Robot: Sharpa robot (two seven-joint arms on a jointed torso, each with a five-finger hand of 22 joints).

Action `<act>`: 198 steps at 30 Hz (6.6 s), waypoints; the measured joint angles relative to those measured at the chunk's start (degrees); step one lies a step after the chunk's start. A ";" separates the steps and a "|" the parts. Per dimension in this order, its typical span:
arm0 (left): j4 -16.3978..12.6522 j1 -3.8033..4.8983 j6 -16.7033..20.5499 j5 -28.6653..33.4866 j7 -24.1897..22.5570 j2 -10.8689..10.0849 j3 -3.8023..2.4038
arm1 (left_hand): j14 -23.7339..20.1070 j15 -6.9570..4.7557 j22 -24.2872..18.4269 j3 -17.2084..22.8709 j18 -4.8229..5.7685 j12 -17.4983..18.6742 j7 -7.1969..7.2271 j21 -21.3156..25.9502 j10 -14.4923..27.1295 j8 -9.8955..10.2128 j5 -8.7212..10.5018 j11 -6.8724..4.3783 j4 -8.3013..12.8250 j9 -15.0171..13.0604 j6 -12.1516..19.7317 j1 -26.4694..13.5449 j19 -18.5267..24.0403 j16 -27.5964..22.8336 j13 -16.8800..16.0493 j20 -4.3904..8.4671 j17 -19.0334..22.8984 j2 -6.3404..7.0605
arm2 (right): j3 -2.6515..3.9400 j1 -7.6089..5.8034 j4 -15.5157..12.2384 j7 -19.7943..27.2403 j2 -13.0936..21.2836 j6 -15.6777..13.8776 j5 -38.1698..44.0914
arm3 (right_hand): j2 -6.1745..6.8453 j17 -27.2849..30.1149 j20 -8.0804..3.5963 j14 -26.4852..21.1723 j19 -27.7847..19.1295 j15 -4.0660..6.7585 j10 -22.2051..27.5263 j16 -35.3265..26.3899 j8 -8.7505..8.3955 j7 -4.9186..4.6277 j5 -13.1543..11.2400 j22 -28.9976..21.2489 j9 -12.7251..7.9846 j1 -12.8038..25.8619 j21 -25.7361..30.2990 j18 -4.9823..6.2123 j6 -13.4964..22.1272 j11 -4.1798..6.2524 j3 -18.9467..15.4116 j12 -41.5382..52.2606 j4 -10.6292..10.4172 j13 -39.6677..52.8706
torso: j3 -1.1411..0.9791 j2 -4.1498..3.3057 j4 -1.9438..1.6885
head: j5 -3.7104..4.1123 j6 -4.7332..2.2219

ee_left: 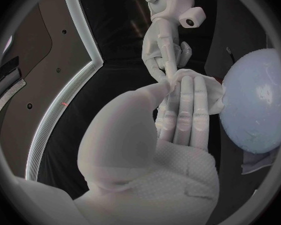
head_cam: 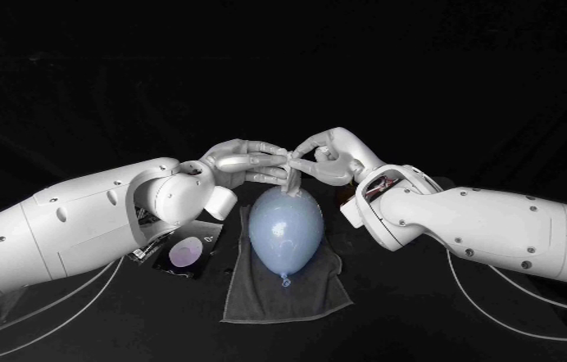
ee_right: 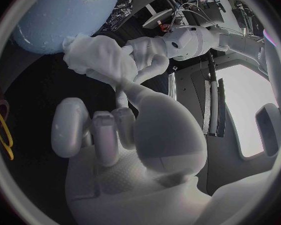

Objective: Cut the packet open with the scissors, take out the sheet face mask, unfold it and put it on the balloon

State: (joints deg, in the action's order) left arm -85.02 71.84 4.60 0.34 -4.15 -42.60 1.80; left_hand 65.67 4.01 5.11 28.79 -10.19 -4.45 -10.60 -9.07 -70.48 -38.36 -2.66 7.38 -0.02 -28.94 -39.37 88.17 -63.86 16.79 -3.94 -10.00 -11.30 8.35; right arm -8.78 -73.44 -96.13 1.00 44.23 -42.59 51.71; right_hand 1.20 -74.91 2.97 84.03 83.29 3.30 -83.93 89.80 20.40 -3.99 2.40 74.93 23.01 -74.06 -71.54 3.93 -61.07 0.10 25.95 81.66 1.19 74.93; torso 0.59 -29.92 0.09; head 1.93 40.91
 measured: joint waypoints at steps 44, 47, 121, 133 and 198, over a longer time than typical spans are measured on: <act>0.03 -0.01 5.81 -1.90 -2.49 -0.28 0.01 | 4.28 -2.04 6.39 3.56 2.13 -0.35 0.26 -9.73 -5.55 1.79 0.03 -1.01 6.35 5.30 -6.28 -2.18 2.98 1.34 -0.10 4.77 -6.79 -2.67 | 0.01 0.00 -0.96 0.40 2.24 0.18 0.18 | 0.02 0.00 -0.20 -0.22 0.18 0.17 0.02 -0.03 1.11 0.05 0.11 0.01 0.32 0.02 -0.47 -0.03 0.70 -0.02 1.51 -0.07 -0.24 0.01 | 0.01 -0.01 -0.02 | 0.19 0.32; 0.03 -0.01 5.81 -1.91 -2.48 -0.30 0.01 | 4.28 -2.03 6.57 3.56 2.13 -0.24 0.26 -9.96 -5.55 1.79 0.03 -1.01 6.35 5.36 -6.28 -2.19 3.47 1.34 -0.10 4.69 -7.01 -2.66 | 0.01 0.01 -0.93 0.40 2.35 0.18 0.17 | 0.02 0.00 -0.19 -0.22 0.18 0.16 0.02 -0.04 1.15 0.07 0.02 0.02 0.32 0.02 -0.46 -0.03 0.73 -0.03 1.66 -0.07 -0.08 0.01 | 0.01 -0.01 -0.02 | 0.19 0.25; -0.11 -0.03 4.97 -2.35 -2.38 -0.26 0.03 | 3.94 -1.71 7.99 6.39 2.13 0.35 0.27 -11.97 -5.74 1.79 0.01 -0.84 9.22 5.87 -6.27 -3.54 5.01 1.33 -0.79 4.98 -8.90 -2.51 | 0.04 0.15 0.74 -1.86 -0.61 1.33 0.91 | -0.04 -0.01 0.02 -0.01 0.60 -0.02 -0.08 -0.20 0.45 -0.59 0.02 0.00 1.21 -4.65 -2.94 -0.08 2.42 -0.31 -1.43 -3.26 -3.63 0.27 | -0.01 0.01 0.01 | 0.24 0.34; 0.07 -0.03 4.92 -2.47 -2.37 -0.35 0.03 | 3.95 -1.68 8.05 6.39 2.13 0.18 0.27 -11.97 -5.74 1.79 0.03 -0.84 9.22 5.89 -6.27 -3.68 5.01 1.33 -0.79 4.97 -8.98 -2.36 | 0.03 0.17 0.08 -1.23 0.44 1.46 0.03 | 0.53 0.00 0.03 -0.01 0.58 -0.03 -0.08 0.00 0.48 -0.88 0.02 0.01 1.53 -3.18 -2.90 -0.08 3.12 -0.32 -0.93 -4.37 -3.97 -0.04 | -0.01 0.01 0.02 | 0.34 0.43; 0.49 -0.02 5.03 -2.57 -4.53 -0.44 0.03 | -11.43 1.74 12.03 6.93 5.40 0.52 0.03 -15.80 -6.52 1.50 0.03 -0.07 11.82 7.57 -6.48 -5.45 18.17 2.07 -1.02 1.85 -12.19 -4.07 | 0.02 0.20 -1.78 -0.28 1.65 -0.08 -1.05 | 2.65 -0.04 0.36 0.08 0.49 -0.57 0.61 0.00 1.20 -2.04 0.59 -0.02 1.58 1.15 -3.57 -0.08 6.73 -1.47 2.80 -5.25 -3.17 -0.11 | -0.04 -0.02 0.01 | 0.46 0.35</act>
State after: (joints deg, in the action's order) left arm -84.52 71.81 9.63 -2.22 -8.68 -43.04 1.84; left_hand 54.24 5.74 17.14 35.72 -4.79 -3.93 -10.58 -24.86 -76.99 -36.86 -2.63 7.32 11.81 -21.37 -45.85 82.72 -45.69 18.86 -4.96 -8.15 -23.49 4.28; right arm -8.76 -73.23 -97.91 0.72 45.88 -42.67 50.65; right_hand 3.85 -74.94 3.32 84.11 83.78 2.73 -83.32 89.80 21.60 -6.03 2.99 74.92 24.59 -72.91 -75.10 3.85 -54.33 -1.37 28.75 76.40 -1.98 74.82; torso 0.55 -29.94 0.09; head 2.39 41.25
